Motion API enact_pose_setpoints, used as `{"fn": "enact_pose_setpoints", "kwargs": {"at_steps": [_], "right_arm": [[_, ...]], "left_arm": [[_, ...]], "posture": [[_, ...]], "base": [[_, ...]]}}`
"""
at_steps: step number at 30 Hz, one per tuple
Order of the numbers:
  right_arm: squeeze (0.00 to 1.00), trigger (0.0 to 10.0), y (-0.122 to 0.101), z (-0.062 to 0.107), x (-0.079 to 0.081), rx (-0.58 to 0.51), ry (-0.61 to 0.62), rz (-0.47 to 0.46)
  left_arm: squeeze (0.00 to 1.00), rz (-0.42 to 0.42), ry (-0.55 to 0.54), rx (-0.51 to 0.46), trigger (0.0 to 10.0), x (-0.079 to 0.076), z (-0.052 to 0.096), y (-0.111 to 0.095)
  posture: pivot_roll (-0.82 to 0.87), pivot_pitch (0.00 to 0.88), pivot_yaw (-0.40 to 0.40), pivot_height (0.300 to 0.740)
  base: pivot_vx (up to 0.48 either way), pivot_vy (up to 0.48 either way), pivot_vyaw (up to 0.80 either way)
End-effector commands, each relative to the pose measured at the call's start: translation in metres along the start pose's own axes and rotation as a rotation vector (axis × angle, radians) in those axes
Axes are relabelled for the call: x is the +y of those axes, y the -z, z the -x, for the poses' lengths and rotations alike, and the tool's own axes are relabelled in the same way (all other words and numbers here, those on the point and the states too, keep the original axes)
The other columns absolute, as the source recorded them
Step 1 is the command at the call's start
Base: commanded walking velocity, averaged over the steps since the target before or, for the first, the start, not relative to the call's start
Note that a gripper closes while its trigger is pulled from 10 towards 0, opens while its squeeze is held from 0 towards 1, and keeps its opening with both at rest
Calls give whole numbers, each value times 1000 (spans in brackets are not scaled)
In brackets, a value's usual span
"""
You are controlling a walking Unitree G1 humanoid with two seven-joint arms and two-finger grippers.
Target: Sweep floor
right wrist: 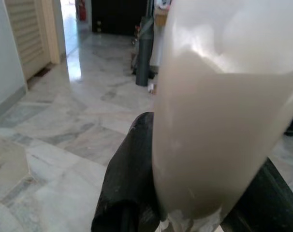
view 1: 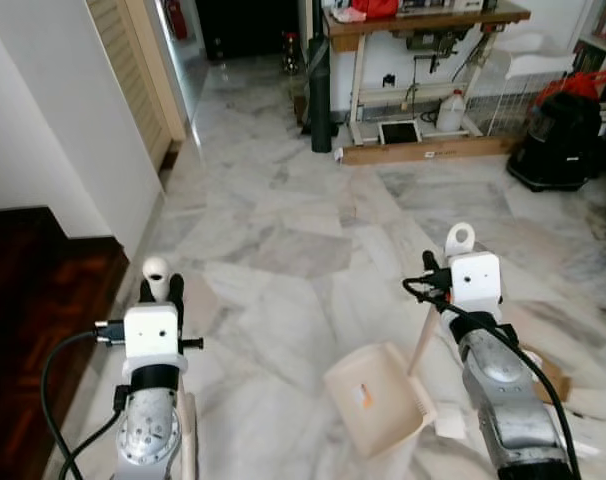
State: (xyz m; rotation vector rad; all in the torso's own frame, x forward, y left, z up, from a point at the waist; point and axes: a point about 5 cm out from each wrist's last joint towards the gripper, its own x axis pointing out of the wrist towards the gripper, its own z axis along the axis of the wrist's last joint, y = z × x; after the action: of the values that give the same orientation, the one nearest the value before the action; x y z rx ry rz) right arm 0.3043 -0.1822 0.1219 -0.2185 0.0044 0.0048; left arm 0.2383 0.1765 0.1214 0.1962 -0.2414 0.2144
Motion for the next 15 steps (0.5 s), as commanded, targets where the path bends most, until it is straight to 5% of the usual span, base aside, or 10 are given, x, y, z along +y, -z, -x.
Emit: {"fn": "enact_pose_setpoints", "kwargs": {"at_steps": [1, 15], "right_arm": [[0, 10000, -9, -5, 5, -31, -12, -20], [0, 10000, 22, -35, -10, 151, 127, 21]], "left_arm": [[0, -14, -6, -28, 10000, 5, -2, -4], [0, 1, -16, -19, 10000, 10, -8, -3]], "posture": [[-274, 45, 64, 740], [-273, 46, 73, 740]], "base": [[0, 0, 0], [0, 0, 0]]}}
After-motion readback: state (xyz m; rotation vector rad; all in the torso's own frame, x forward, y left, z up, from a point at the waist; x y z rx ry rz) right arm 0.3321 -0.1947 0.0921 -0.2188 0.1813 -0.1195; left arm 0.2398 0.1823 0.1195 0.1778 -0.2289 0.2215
